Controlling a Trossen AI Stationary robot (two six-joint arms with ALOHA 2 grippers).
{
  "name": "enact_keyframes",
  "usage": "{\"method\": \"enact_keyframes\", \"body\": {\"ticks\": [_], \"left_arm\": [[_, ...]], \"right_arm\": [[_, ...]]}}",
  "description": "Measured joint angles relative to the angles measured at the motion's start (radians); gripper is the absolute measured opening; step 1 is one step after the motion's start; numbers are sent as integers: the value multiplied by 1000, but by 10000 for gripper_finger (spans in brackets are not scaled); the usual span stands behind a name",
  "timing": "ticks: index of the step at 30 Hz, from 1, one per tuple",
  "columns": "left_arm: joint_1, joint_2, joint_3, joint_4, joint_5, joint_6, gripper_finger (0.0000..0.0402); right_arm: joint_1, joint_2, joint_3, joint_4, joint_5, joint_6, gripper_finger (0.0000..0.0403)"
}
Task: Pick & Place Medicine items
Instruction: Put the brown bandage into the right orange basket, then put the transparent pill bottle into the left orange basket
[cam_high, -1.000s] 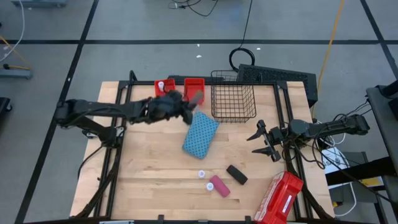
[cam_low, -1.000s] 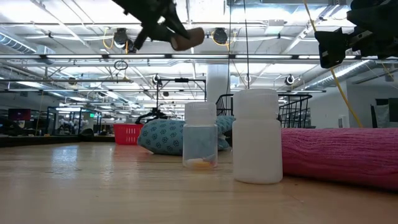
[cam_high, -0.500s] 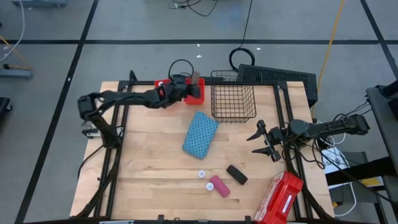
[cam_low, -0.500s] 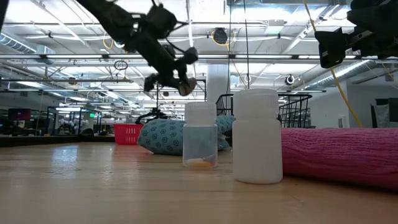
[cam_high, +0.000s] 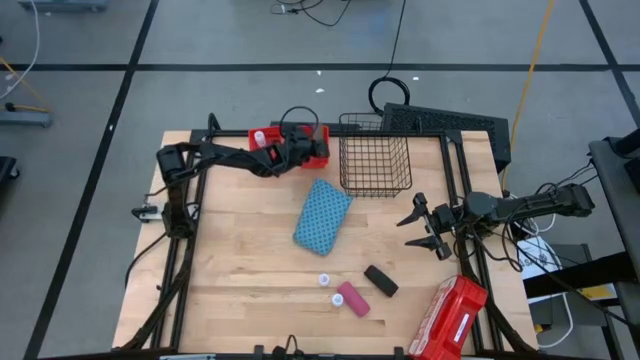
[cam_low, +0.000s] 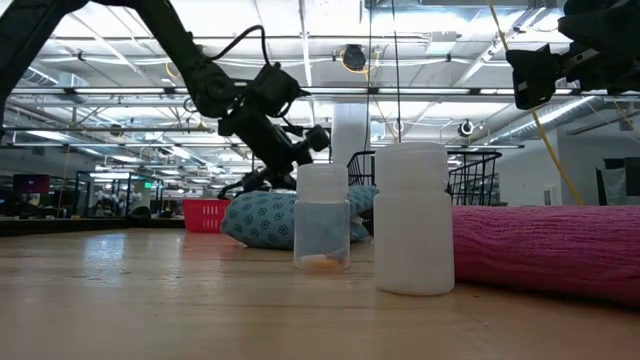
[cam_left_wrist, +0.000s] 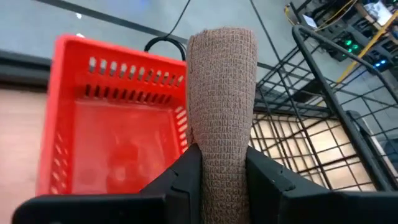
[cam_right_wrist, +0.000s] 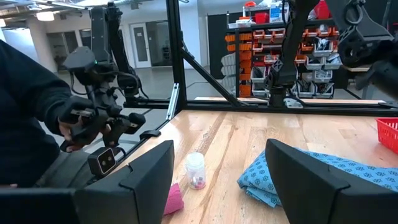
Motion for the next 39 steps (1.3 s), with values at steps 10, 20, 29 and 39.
{"method": "enact_keyframes", "body": {"ticks": [10,20,29,39], "left_arm": [[-1,0,0,-1,5,-45,93],[0,0,0,20,6,-47,164],[0,0,0,19,6,-61,230],[0,-1,0,19,7,-53,241]], "right_arm": [[0,0,0,0,0,0,242],[0,0,0,0,0,0,242],[0,0,0,0,0,0,242],[0,0,0,0,0,0,242]]}}
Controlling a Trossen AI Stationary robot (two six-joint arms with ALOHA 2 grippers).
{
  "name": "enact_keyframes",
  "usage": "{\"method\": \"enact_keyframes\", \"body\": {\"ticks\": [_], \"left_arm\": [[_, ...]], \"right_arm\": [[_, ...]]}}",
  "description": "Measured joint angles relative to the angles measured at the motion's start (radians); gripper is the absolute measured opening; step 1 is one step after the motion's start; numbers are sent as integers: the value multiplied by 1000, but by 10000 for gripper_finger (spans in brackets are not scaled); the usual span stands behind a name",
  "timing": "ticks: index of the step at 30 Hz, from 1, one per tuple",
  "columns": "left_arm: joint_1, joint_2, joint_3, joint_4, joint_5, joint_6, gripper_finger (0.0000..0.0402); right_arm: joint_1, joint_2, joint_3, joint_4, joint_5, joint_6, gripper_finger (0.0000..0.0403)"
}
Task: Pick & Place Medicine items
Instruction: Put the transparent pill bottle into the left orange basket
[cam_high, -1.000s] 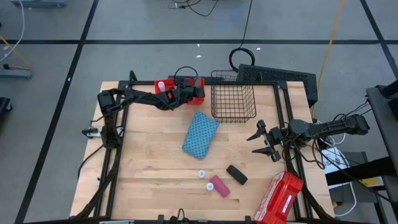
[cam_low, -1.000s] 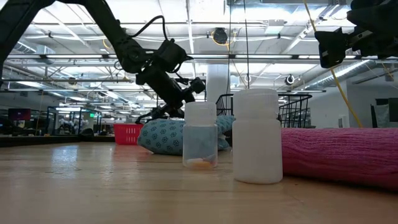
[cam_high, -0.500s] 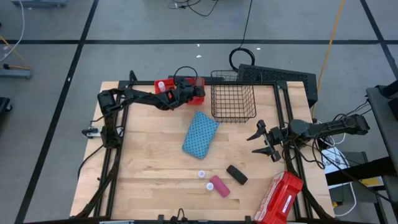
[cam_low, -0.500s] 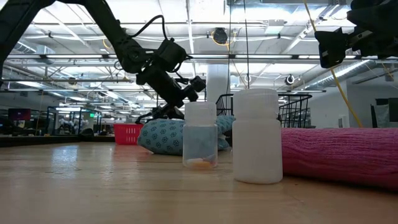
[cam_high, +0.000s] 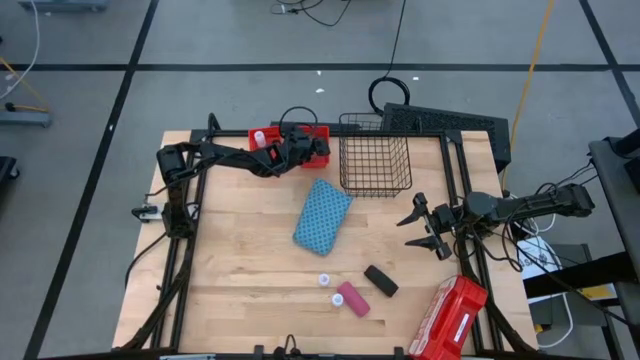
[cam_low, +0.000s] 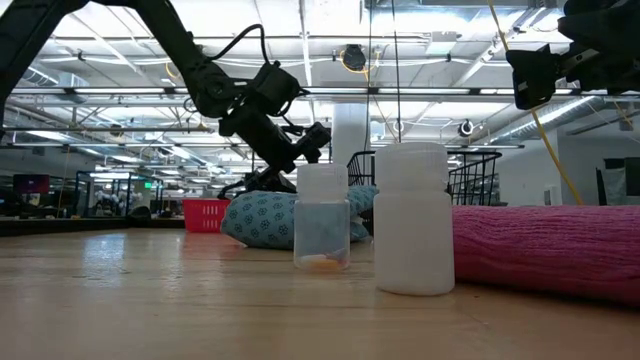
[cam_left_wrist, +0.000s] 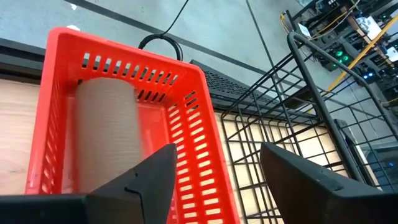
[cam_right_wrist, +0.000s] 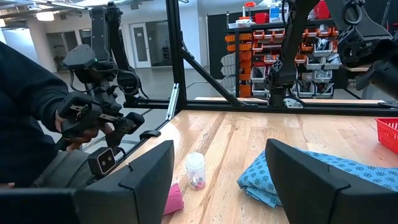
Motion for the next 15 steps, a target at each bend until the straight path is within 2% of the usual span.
{"method": "enact_keyframes", "body": {"ticks": [5,10,15], "left_arm": [[0,-5,0,23,23,31,241],[1,-73,1,68,132,201,241],[-9,-199,1,47,280,395,241]], "right_arm": [[0,0,0,0,0,0,242],[0,0,0,0,0,0,242],[0,0,0,0,0,0,242]]}}
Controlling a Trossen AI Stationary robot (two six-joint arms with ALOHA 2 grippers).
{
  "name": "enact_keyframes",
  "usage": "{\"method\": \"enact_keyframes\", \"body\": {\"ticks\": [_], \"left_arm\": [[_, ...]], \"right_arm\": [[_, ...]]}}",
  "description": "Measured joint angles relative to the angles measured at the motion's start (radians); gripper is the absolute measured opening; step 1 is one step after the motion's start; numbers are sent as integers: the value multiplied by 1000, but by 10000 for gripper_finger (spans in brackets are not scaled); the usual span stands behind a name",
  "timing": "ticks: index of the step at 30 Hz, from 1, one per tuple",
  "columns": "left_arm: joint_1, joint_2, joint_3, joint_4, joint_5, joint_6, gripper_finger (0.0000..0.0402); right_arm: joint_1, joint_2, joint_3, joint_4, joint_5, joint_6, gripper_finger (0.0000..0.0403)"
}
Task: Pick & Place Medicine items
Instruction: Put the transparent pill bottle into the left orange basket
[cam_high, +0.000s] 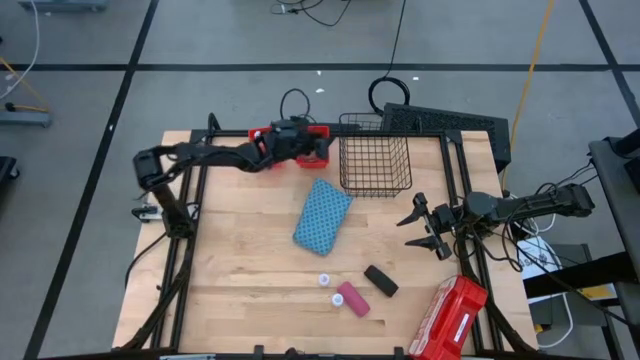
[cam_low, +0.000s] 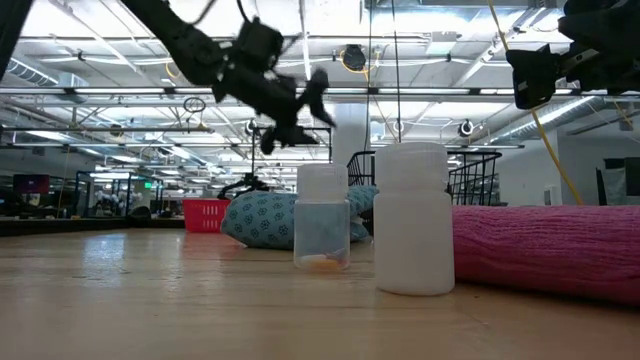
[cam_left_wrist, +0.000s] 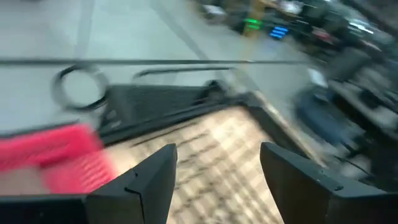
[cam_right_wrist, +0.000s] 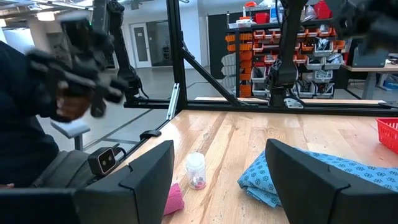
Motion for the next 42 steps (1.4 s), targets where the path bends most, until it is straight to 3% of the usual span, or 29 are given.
{"method": "enact_keyframes", "body": {"ticks": [7,11,19,26,38,42], "left_arm": [[-52,-171,0,2,302,152,241],[-108,-240,0,-4,494,160,241],[-256,-295,0,-164,629,255,241],[-382,-295,0,-427,606,373,241],[-542,-295,0,-657,300,405,241],[-584,-293,0,-708,266,476,241]], "right_arm": [[0,0,0,0,0,0,242],[0,0,0,0,0,0,242],[0,0,0,0,0,0,242],[0,0,0,0,0,0,242],[0,0,0,0,0,0,242],[0,0,0,0,0,0,242]]}}
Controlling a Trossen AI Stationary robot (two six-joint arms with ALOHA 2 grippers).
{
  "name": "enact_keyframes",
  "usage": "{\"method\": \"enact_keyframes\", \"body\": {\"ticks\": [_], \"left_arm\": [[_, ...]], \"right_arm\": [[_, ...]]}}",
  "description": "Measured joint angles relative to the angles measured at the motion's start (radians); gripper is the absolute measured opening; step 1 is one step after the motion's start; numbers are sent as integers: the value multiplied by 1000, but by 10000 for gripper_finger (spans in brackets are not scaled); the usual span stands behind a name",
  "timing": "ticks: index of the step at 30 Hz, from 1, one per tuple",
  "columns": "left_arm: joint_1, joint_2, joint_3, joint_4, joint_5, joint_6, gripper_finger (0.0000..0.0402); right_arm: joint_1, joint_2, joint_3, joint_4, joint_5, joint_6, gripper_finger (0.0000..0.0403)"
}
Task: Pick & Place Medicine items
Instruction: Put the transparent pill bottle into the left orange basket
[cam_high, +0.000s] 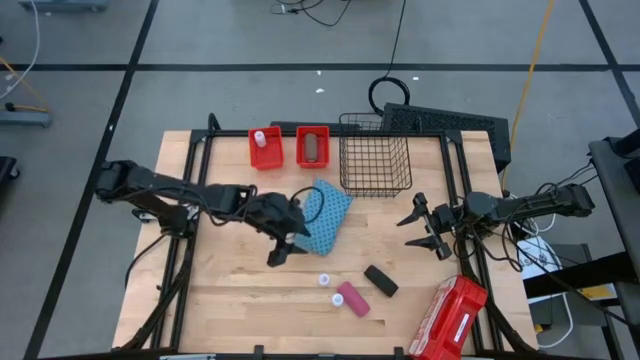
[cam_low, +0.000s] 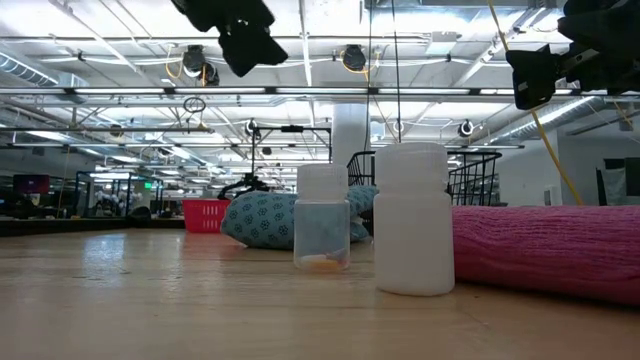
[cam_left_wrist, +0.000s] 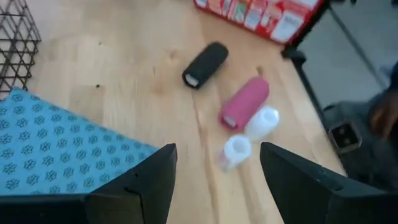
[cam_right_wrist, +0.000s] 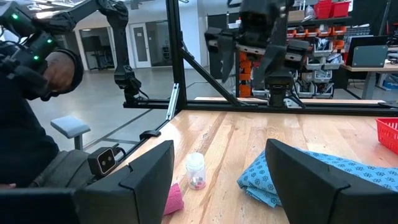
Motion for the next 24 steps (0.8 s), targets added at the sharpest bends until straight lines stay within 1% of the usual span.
{"method": "enact_keyframes", "body": {"ticks": [4,8,13,15,20,24], "left_arm": [[-65,9,0,5,-6,99,241],[-134,40,0,18,-100,180,241],[-185,121,-1,90,-162,181,241],[-193,159,0,141,-167,181,241],[-196,240,0,188,-173,185,241],[-196,296,0,232,-153,181,241]], "right_arm": [[0,0,0,0,0,0,242],[0,0,0,0,0,0,242],[0,0,0,0,0,0,242],[0,0,0,0,0,0,242],[0,0,0,-1,0,0,242],[0,0,0,-2,0,0,242]]}}
